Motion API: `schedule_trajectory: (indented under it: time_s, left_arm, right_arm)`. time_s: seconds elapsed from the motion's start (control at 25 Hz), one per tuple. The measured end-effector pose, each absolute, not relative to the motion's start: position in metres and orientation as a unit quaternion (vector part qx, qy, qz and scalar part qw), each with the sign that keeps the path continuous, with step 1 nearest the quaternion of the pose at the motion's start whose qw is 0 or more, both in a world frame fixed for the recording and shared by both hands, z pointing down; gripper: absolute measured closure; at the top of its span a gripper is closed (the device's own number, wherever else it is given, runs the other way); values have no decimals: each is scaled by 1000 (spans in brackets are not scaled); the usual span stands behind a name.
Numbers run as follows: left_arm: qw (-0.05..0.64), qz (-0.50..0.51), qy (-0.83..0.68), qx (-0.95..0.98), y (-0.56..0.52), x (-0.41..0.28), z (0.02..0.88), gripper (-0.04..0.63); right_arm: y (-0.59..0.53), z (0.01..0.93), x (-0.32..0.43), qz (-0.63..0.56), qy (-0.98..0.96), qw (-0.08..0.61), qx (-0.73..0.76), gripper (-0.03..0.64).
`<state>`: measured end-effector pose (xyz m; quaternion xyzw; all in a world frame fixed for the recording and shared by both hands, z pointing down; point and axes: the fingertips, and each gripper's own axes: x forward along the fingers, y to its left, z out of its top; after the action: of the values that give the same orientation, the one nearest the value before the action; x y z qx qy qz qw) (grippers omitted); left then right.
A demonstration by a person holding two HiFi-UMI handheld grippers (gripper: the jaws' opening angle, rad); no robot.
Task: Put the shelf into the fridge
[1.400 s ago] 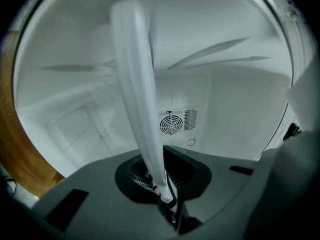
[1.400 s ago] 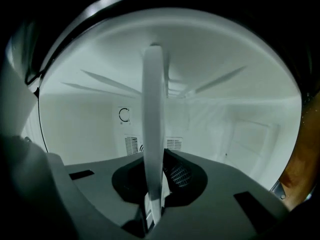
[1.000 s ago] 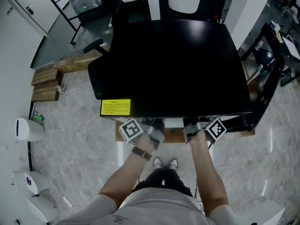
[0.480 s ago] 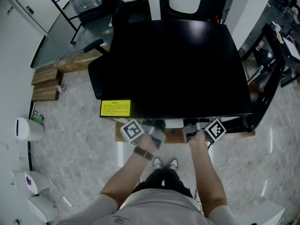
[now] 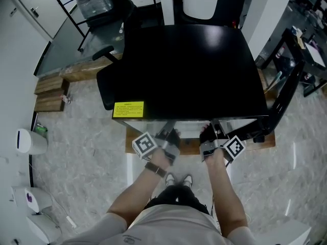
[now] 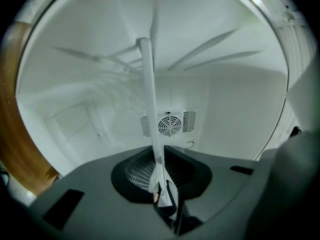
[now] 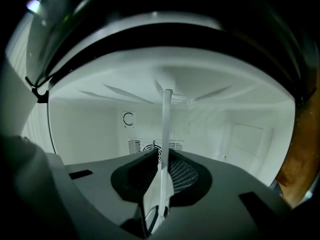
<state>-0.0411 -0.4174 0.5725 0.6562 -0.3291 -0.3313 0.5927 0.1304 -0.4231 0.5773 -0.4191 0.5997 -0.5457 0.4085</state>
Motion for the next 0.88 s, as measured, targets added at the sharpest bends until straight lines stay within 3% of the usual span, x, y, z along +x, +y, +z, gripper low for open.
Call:
schedule_trajectory:
  time_s: [0.88]
  left_arm:
    - [617,-278,-291,676,-296,3,527,589]
  right_arm:
    - [-310,524,93,-569,658,341,-357,594]
